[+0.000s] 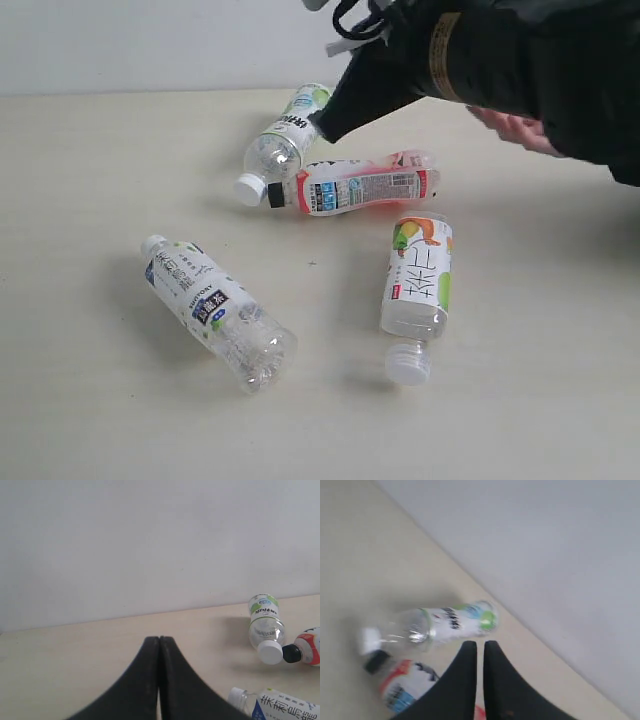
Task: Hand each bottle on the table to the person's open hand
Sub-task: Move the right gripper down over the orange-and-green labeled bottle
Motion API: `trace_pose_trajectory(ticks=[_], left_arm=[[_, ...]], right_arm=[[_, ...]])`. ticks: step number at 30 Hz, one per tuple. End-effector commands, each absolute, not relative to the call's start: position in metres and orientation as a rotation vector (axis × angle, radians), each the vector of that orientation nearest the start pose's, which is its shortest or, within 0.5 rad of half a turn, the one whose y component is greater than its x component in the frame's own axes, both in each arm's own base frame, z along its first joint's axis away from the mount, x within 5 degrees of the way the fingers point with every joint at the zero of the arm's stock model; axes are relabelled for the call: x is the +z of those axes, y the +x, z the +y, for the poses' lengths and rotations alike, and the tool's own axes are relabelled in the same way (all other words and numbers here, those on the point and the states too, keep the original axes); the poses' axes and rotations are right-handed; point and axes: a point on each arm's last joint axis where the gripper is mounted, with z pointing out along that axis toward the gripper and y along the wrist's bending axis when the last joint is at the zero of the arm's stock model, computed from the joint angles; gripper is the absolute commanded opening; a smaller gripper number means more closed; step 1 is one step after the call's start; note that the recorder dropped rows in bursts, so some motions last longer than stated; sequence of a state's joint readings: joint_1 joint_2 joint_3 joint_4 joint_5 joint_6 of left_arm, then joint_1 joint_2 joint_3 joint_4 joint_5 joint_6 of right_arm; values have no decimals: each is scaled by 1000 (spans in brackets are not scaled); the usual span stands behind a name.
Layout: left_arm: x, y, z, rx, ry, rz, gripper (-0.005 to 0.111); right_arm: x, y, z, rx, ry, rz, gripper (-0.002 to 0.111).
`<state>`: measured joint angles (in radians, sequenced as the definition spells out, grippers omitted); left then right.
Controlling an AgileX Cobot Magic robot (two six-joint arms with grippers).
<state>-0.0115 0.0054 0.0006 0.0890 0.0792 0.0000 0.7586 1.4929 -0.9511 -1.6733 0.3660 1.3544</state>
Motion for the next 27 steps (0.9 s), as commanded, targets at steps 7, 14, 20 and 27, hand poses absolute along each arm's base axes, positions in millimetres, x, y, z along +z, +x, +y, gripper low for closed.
trace_pose_trajectory(ticks=[7, 14, 20, 27], left_arm=[[206, 56, 0, 68, 72, 1557, 0], [206, 56, 0, 68, 72, 1557, 0], [206, 56, 0, 68, 72, 1557, 0], [206, 56, 0, 68, 72, 1557, 0]], right_arm=[[262, 258, 188, -296, -575, 2263, 7], [258, 251, 197, -94, -358, 2459, 7], [256, 244, 205, 52, -213, 2608, 28], [248, 243, 210, 93, -177, 2656, 69]])
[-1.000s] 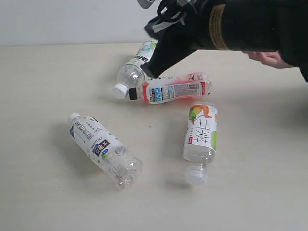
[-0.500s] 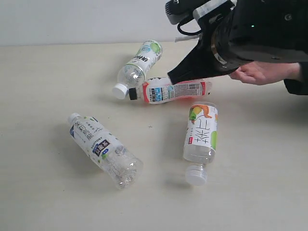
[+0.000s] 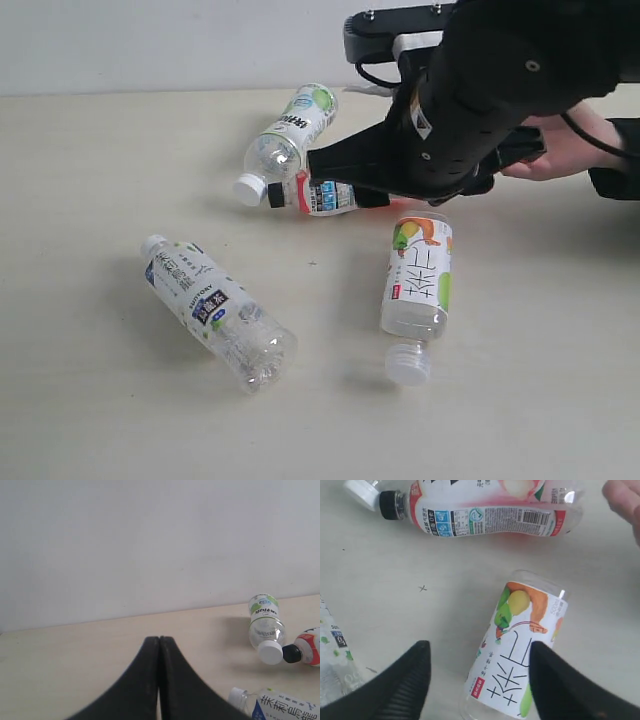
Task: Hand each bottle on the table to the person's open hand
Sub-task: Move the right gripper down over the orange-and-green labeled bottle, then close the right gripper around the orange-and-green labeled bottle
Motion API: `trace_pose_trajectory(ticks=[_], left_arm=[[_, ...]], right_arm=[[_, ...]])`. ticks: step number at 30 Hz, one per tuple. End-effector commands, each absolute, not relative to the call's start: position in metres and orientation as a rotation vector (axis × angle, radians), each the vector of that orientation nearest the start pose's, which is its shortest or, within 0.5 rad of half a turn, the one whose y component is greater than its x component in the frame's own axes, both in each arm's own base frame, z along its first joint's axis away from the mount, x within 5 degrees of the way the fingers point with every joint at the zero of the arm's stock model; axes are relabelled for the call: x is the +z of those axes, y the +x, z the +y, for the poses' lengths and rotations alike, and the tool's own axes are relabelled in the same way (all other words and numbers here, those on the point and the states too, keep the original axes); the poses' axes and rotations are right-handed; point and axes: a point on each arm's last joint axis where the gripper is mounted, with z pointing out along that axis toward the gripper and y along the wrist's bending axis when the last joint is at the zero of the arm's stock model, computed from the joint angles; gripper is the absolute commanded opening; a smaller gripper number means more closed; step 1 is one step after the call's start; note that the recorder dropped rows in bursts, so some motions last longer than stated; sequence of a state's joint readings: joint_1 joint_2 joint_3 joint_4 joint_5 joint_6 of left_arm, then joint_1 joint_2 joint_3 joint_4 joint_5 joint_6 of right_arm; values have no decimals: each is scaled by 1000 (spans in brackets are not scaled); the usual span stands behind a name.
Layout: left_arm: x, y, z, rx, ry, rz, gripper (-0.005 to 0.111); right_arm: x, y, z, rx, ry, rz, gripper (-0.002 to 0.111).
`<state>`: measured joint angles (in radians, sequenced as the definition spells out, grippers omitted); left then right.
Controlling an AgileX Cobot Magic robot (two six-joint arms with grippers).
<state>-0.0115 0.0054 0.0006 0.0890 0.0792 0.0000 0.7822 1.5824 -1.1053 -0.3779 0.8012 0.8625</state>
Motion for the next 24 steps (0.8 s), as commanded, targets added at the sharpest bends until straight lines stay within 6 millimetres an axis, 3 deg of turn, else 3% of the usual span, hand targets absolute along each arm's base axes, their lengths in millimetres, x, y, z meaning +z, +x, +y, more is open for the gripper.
trace_pose_trajectory(ticks=[1, 6, 10, 15, 20, 24], left_arm=[[206, 56, 0, 68, 72, 1557, 0], [206, 56, 0, 68, 72, 1557, 0], [206, 56, 0, 68, 72, 1557, 0], [206, 56, 0, 68, 72, 1557, 0], [206, 56, 0, 68, 72, 1557, 0], [206, 56, 0, 68, 72, 1557, 0]], right_arm=[[246, 243, 211, 103, -144, 2671, 71], [235, 239, 209, 43, -63, 2771, 80], [211, 234, 203, -79, -73, 2849, 93], [196, 238, 195, -212, -16, 2805, 105], [190, 241, 196, -169, 165, 2768, 105], [169, 241, 198, -182, 150, 2789, 105]])
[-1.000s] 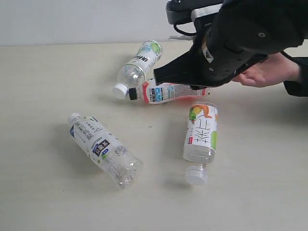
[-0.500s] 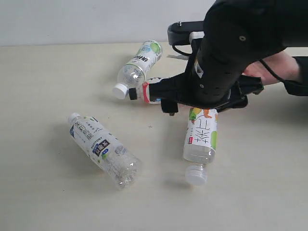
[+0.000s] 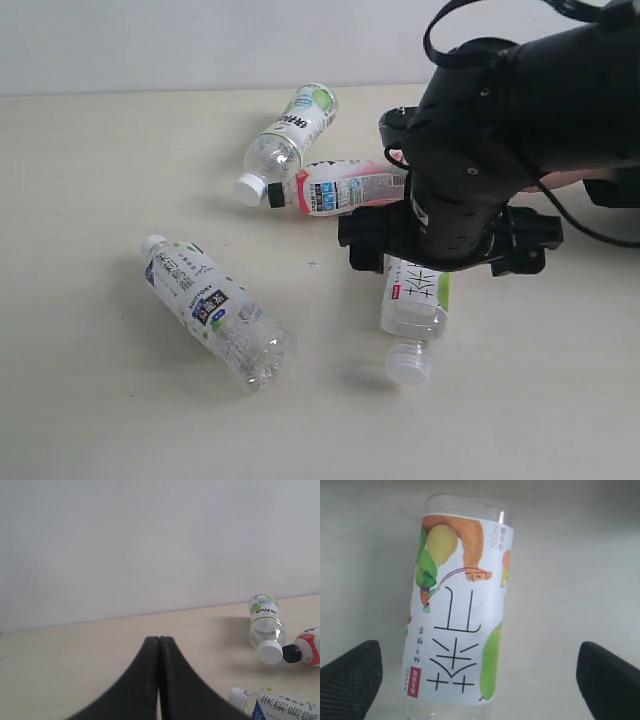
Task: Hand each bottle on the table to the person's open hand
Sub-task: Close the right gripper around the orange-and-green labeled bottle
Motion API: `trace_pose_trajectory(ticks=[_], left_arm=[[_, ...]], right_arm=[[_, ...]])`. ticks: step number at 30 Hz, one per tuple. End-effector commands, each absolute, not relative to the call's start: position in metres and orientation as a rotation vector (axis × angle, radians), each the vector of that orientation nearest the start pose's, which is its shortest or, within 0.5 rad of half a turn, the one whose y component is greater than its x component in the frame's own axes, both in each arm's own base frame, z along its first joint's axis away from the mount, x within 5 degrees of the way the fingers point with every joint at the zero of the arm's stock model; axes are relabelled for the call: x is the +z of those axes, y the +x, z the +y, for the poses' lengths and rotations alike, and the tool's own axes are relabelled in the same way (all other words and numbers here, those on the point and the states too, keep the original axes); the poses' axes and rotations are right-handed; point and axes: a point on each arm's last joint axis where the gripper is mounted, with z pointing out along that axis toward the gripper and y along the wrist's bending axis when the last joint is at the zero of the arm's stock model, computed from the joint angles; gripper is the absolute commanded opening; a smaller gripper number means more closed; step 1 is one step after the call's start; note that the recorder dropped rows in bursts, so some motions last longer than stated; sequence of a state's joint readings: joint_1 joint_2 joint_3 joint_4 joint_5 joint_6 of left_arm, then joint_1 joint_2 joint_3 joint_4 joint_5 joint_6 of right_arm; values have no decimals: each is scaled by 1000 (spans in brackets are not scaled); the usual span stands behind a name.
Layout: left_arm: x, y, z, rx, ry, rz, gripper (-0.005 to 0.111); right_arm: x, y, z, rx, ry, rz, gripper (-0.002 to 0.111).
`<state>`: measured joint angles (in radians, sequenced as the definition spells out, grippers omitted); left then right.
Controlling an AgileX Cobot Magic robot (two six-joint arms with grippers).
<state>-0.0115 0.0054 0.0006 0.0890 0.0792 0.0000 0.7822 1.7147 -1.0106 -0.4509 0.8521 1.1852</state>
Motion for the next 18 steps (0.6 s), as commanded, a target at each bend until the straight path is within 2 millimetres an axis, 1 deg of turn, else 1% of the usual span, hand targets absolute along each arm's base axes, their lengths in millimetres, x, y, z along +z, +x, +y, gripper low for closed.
trace_pose_trajectory(ticks=[1, 5, 9, 11, 14, 17, 18], left_arm=[[206, 56, 0, 68, 72, 1557, 0], [206, 56, 0, 68, 72, 1557, 0], [206, 56, 0, 68, 72, 1557, 0], [206, 56, 0, 68, 72, 1557, 0], [206, 56, 0, 68, 72, 1557, 0], [206, 56, 0, 68, 72, 1557, 0], [206, 56, 0, 68, 72, 1557, 0]], right_arm=[[166, 242, 197, -198, 146, 2784, 105], [151, 247, 196, -269, 174, 2764, 105], [136, 251, 203, -219, 155, 2763, 105], [134, 253, 203, -218, 178, 2750, 105], [126, 254, 205, -225, 159, 2761, 105], [124, 255, 207, -202, 139, 2756, 105], [124, 255, 207, -199, 132, 2753, 102]])
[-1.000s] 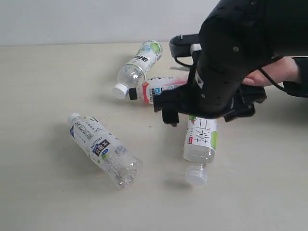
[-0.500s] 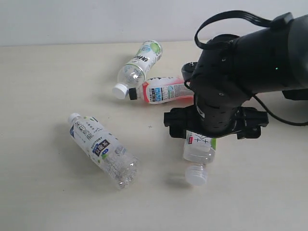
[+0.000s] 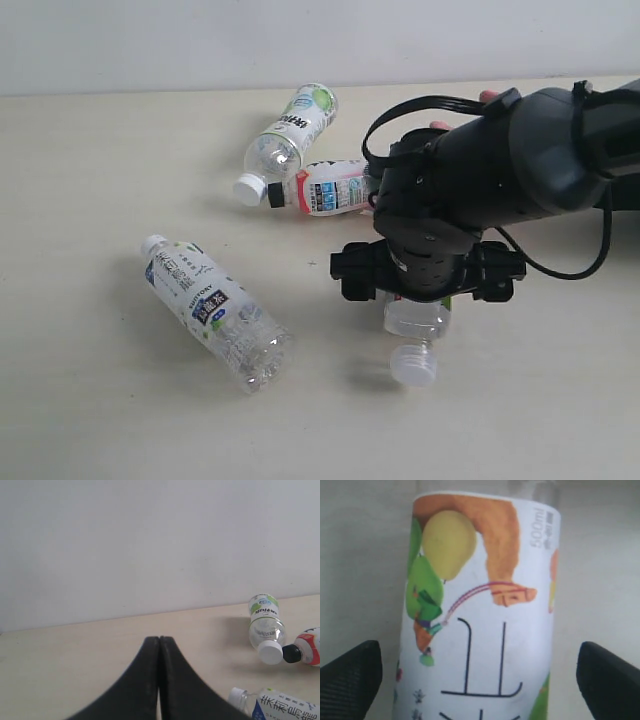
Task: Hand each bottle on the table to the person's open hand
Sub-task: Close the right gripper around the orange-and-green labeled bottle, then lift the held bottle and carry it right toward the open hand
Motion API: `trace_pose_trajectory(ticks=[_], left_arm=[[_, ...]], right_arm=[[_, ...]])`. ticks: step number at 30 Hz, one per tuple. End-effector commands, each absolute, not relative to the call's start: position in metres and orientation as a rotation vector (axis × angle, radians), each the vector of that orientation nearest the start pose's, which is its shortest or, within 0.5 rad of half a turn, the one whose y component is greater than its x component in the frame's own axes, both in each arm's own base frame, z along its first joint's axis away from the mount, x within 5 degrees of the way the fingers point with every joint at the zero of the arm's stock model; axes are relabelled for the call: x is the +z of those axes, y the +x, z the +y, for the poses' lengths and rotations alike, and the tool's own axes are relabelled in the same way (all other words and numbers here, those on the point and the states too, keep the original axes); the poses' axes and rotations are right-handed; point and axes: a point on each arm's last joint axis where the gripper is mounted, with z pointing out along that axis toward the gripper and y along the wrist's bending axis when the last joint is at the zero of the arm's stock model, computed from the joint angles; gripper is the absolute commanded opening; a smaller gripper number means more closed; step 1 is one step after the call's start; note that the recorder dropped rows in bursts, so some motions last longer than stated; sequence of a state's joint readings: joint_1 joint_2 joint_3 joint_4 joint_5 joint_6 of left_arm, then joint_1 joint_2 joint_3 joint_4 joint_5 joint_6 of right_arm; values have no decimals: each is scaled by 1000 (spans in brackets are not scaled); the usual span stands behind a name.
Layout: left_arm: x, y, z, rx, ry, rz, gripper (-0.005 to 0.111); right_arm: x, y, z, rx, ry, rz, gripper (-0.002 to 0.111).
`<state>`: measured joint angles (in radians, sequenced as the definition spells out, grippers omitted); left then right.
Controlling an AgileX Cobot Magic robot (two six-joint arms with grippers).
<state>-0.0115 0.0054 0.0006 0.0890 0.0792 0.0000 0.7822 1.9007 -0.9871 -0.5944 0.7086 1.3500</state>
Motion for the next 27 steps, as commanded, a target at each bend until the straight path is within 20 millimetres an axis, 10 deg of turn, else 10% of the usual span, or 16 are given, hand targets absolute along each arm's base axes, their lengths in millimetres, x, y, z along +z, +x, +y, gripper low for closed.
trace_pose_trajectory(ticks=[1, 13, 27], left_arm=[[206, 56, 0, 68, 72, 1557, 0], [206, 56, 0, 68, 72, 1557, 0], [206, 56, 0, 68, 72, 1557, 0]], right_arm=[[124, 255, 207, -199, 132, 2753, 99], [124, 254, 203, -250, 169, 2763, 4], [184, 241, 196, -137, 54, 2740, 0]])
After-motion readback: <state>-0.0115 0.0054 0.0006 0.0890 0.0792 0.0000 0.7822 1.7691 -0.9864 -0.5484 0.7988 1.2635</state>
